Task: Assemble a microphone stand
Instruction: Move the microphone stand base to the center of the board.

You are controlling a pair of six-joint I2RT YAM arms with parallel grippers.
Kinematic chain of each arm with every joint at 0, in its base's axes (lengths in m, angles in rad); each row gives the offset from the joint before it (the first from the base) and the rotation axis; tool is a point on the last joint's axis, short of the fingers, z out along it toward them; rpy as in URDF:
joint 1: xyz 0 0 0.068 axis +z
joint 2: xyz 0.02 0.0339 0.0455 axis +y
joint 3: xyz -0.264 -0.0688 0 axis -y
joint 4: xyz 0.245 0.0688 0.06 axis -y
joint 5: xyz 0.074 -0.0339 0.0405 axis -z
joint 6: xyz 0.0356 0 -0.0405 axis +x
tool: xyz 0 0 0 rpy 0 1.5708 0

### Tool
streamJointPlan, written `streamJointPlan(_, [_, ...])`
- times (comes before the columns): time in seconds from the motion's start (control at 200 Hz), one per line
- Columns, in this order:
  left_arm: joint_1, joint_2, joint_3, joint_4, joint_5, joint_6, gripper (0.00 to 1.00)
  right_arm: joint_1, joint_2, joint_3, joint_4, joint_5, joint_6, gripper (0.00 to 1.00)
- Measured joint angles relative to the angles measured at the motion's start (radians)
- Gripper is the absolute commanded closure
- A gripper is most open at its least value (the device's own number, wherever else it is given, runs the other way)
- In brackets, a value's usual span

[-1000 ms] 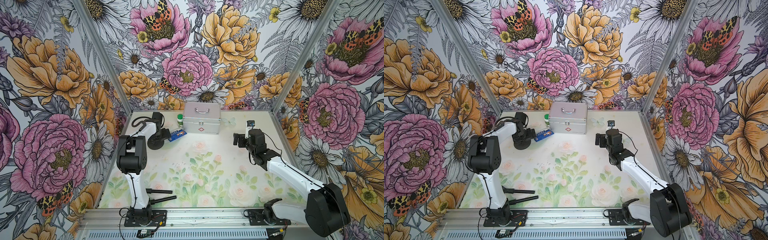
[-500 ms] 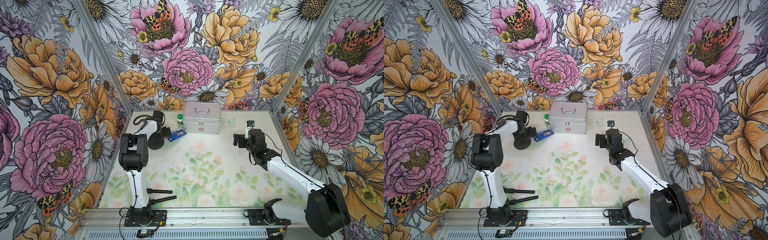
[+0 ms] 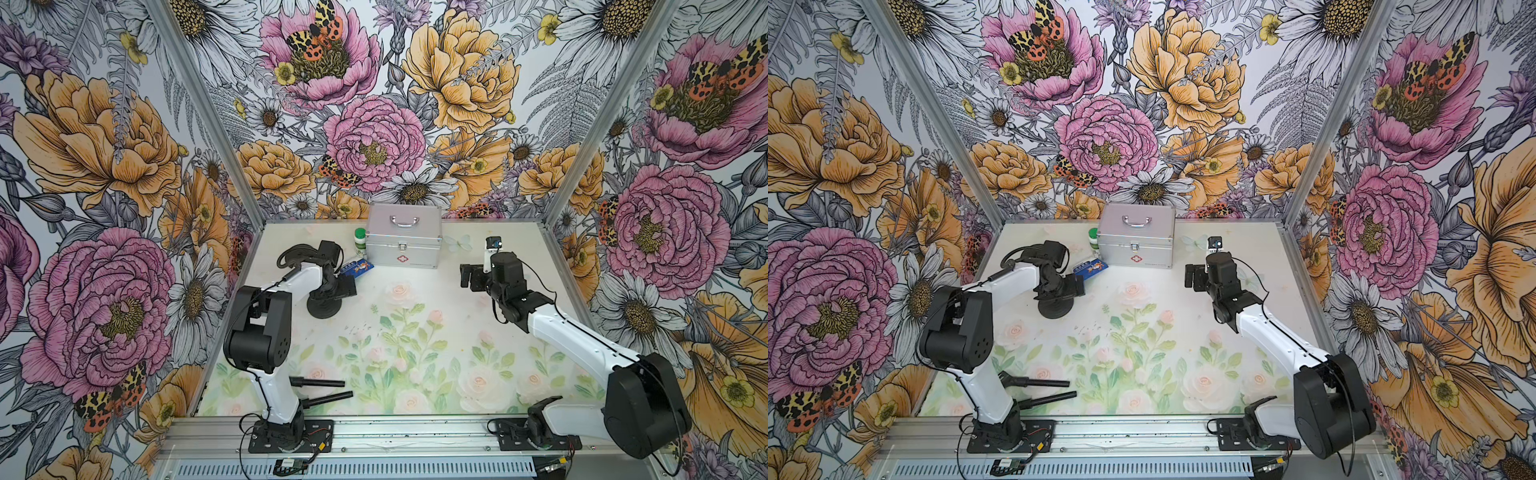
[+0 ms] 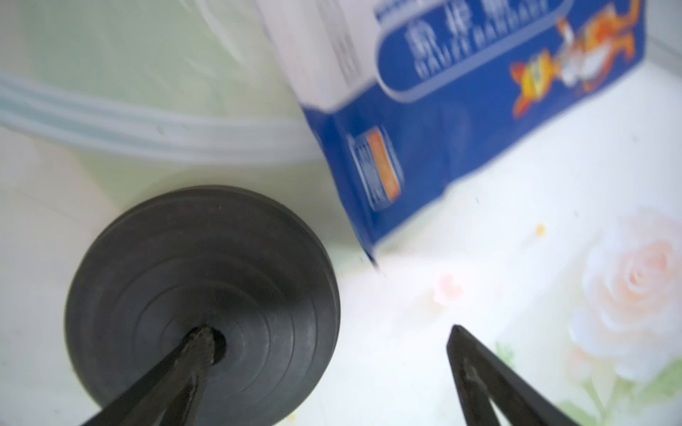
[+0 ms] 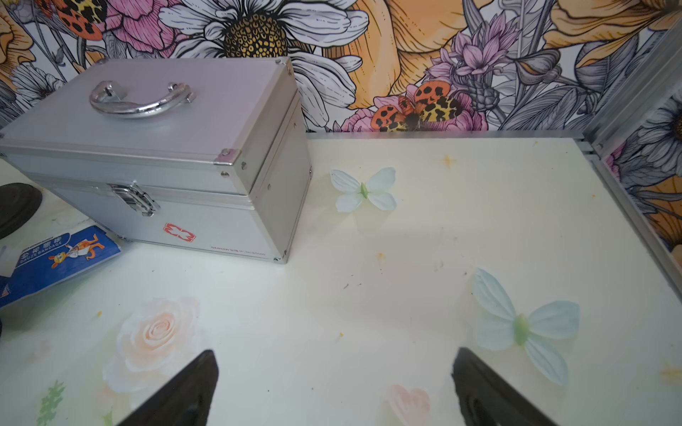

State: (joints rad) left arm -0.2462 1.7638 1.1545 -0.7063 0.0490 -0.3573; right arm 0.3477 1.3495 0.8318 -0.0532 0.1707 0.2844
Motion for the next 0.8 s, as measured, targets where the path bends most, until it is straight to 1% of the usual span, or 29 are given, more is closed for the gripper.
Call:
streamJointPlan(0.08, [-0.087, -0.044, -0.037, -0.043, 0.055, -0.012, 0.02, 0.003, 0.038, 0.009, -0.01, -0.002, 0.017, 0.0])
streamJointPlan(0.22, [-0.267, -0.048, -0.031, -0.074, 0.13, -0.025, 0.01, 0.007, 0.052, 0.016, -0.019, 0.006, 0.049, 0.0])
streamJointPlan(0.3, [-0.369, -0.014, 0.015, -0.1, 0.179, -0.021, 0.01, 0.007, 0.052, 0.016, -0.018, 0.022, 0.064, 0.0])
streamJointPlan(0.395, [-0.455, 0.068, 0.115, -0.117, 0.248, -0.001, 0.01, 0.007, 0.05, 0.016, -0.023, 0.053, 0.084, 0.0])
streamJointPlan(0.5, [-0.517, 0.142, 0.206, -0.111, 0.315, 0.017, 0.01, 0.01, 0.026, 0.008, -0.036, 0.113, 0.093, 0.0])
streamJointPlan(0.585, [-0.548, 0.182, 0.259, -0.112, 0.353, 0.026, 0.01, 0.012, -0.03, -0.021, -0.045, 0.183, 0.092, 0.0])
streamJointPlan(0.685, [-0.56, 0.216, 0.304, -0.114, 0.406, 0.044, 0.01, 0.012, -0.079, -0.05, -0.047, 0.242, 0.081, 0.0])
streamJointPlan(0.801, [-0.555, 0.23, 0.328, -0.11, 0.453, 0.072, 0.01, 0.012, -0.077, -0.064, -0.048, 0.282, 0.074, 0.0])
